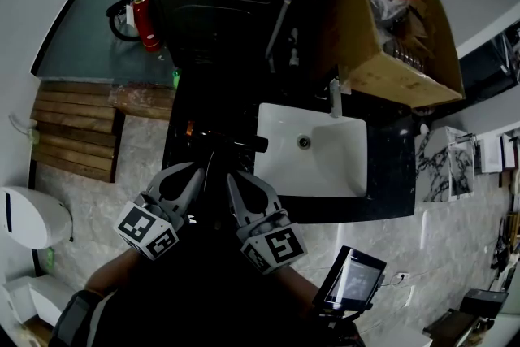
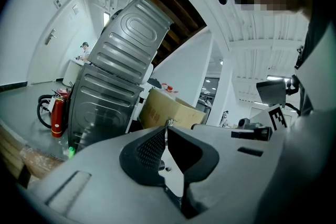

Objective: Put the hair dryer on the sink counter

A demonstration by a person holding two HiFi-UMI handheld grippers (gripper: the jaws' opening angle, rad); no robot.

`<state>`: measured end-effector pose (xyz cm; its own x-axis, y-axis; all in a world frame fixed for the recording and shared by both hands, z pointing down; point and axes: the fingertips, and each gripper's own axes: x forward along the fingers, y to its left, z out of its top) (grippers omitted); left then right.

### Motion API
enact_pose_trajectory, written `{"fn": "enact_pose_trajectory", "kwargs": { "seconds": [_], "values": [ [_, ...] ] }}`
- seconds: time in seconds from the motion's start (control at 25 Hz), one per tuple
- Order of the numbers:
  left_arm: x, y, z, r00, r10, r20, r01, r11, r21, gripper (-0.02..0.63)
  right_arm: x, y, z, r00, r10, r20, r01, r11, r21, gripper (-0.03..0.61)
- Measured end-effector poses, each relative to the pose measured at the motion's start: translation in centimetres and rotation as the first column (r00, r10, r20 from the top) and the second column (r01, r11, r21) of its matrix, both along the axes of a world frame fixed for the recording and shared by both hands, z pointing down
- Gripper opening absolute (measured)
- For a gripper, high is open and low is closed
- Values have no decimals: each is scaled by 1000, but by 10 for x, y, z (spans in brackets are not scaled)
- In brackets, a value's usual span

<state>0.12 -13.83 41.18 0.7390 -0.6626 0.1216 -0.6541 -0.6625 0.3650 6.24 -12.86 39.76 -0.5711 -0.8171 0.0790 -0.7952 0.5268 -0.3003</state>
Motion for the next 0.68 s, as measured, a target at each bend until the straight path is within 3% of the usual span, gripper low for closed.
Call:
{"fn": "enact_pose_trajectory", "kwargs": {
  "seconds": [0.68],
  "values": [
    [-4,0,0,1000,-4,-5,4,1000,-7,15,-3,0,-1,1000,-3,-6,3,1000,-4,-5]
  ]
}}
